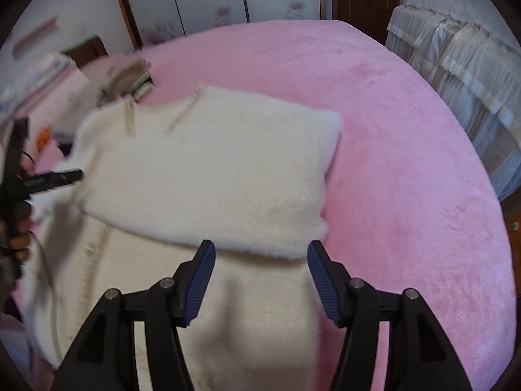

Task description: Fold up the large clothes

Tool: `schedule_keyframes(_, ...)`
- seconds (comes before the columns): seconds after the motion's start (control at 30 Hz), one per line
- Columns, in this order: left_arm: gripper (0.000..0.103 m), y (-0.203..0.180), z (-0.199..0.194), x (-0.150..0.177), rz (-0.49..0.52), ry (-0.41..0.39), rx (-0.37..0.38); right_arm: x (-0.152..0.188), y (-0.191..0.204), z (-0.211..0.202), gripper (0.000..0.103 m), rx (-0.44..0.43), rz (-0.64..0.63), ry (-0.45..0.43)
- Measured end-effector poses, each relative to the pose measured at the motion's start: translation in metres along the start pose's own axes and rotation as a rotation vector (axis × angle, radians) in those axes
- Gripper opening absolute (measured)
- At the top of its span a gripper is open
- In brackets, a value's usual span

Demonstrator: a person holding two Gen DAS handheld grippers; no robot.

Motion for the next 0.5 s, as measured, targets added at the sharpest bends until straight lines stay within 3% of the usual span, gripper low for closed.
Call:
schedule_keyframes(0.07,0.06,0.002,0.005,-0.014,-0.01,0.01,-0.014,-0.018,-0.011,-0.006,0.072,0.0,0.04,-0.037)
schedule_keyframes(0.27,0.06,0.0,0.047,-0.055,-0.05,0.099,-0.017,-0.079,-0.052,0.039,0.072,-0.028,0.19,-0.012)
schedule_keyframes(0.33,0.048,-0.003,0.054,-0.062,-0.044,0.093,-0.02,-0.097,-0.066,0.062,0.072,-0.042,0.24,0.012)
schedule_keyframes(0.37,0.034,-0.007,0.057,-0.066,-0.035,0.094,-0.02,-0.102,-0.069,0.07,0.072,-0.058,0.256,0.02)
schedule_keyframes(0.43,0.022,-0.013,0.061,-0.069,-0.014,0.081,-0.048,-0.108,-0.074,0.092,0.071,-0.075,0.283,0.06)
schedule_keyframes(0.47,0.013,-0.016,0.06,-0.074,0.007,0.063,-0.061,-0.109,-0.075,0.102,0.043,-0.072,0.281,0.084)
schedule_keyframes(0.5,0.013,-0.017,0.057,-0.074,0.019,0.045,-0.07,-0.108,-0.074,0.112,0.022,-0.048,0.261,0.116)
Point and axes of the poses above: each gripper's, at about its wrist camera, not at the fingertips, and z roughly the way its jaws point, y to its left, x to its underside, the point moved 10 cm from there along z, roughly the way its jaws point, and after that the axes turned 12 degrees about y, right-handed, at the moved point
